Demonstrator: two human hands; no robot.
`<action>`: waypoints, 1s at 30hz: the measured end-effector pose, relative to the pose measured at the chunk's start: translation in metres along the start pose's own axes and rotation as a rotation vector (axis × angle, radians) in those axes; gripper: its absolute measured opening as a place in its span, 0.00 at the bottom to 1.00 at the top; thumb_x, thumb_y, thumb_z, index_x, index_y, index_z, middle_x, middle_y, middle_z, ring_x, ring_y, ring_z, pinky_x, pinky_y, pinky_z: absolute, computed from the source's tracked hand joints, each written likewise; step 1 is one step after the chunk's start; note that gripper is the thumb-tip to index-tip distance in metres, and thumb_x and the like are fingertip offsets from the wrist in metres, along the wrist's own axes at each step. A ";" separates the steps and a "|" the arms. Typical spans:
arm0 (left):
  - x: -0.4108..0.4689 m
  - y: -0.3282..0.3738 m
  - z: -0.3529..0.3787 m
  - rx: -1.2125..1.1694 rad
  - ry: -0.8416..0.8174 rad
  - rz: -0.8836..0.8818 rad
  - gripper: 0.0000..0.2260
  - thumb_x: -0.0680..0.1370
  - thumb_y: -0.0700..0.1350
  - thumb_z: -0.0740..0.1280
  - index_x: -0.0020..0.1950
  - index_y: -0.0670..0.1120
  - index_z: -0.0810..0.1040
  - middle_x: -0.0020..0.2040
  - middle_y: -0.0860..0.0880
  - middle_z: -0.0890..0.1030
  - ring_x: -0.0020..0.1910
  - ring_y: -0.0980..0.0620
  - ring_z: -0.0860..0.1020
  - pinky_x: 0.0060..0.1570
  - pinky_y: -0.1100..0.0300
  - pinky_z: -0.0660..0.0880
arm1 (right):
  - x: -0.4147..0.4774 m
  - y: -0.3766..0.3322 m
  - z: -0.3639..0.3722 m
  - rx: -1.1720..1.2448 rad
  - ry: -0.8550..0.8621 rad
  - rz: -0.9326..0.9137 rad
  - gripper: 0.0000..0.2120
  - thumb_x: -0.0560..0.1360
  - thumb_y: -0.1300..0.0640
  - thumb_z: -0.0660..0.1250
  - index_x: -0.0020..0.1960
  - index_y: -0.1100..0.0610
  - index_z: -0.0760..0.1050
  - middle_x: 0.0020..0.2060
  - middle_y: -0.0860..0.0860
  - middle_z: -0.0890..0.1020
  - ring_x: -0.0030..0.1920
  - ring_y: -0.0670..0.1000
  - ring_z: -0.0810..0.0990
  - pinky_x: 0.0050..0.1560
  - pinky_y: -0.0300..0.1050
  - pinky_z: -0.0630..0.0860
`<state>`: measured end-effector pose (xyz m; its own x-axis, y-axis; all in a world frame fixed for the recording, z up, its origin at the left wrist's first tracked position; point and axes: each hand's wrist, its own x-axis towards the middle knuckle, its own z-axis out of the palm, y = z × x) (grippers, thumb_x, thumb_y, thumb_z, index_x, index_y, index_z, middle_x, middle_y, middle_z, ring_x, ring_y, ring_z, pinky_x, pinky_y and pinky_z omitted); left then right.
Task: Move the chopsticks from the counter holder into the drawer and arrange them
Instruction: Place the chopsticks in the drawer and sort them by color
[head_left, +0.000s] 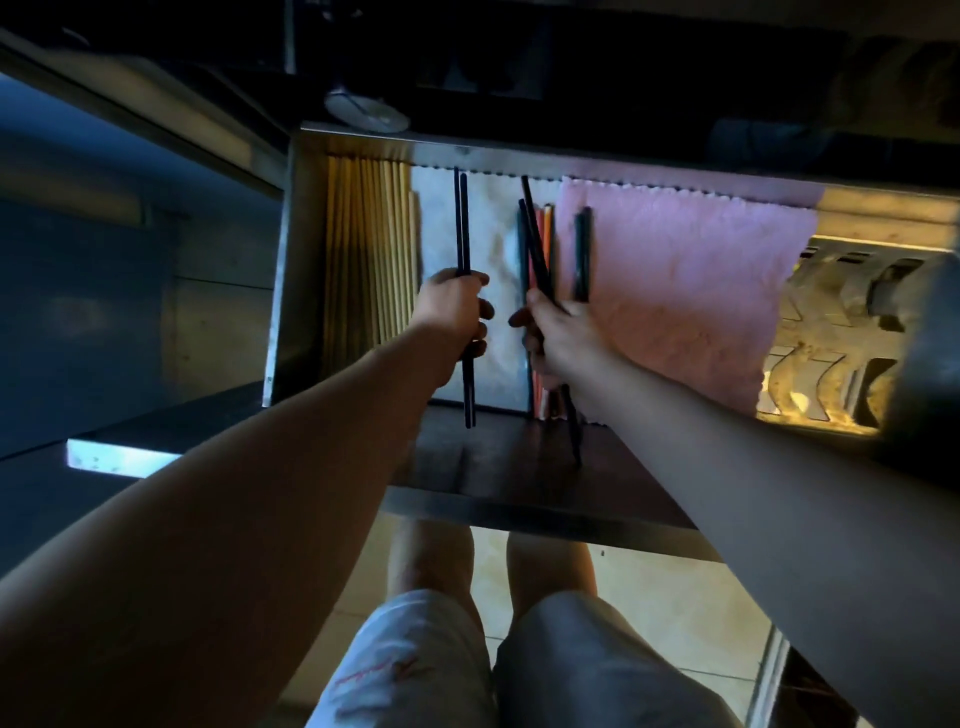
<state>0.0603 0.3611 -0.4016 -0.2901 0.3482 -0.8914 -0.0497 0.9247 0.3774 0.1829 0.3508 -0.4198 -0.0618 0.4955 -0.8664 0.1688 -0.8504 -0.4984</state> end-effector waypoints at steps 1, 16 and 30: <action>0.004 -0.001 -0.008 -0.028 -0.001 -0.015 0.12 0.82 0.42 0.57 0.61 0.45 0.76 0.39 0.46 0.76 0.30 0.51 0.70 0.27 0.62 0.69 | 0.000 -0.002 0.008 0.012 -0.012 0.026 0.18 0.81 0.47 0.56 0.41 0.57 0.74 0.26 0.51 0.67 0.22 0.48 0.62 0.24 0.34 0.57; 0.058 -0.025 -0.064 0.113 -0.030 0.007 0.18 0.77 0.33 0.62 0.65 0.44 0.77 0.52 0.44 0.81 0.52 0.44 0.81 0.51 0.50 0.82 | 0.083 0.020 0.099 -0.289 0.279 0.100 0.20 0.70 0.56 0.65 0.61 0.56 0.76 0.57 0.58 0.81 0.56 0.60 0.81 0.57 0.55 0.79; 0.050 -0.024 -0.076 0.481 0.018 0.193 0.16 0.77 0.42 0.68 0.64 0.43 0.72 0.59 0.44 0.77 0.47 0.49 0.77 0.38 0.60 0.75 | 0.053 -0.011 0.112 -0.596 0.387 -0.115 0.13 0.73 0.57 0.69 0.57 0.57 0.78 0.56 0.55 0.82 0.57 0.54 0.79 0.55 0.39 0.73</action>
<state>-0.0252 0.3447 -0.4358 -0.2673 0.5208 -0.8108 0.4503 0.8114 0.3727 0.0681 0.3664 -0.4640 0.2225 0.6975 -0.6811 0.6974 -0.6021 -0.3887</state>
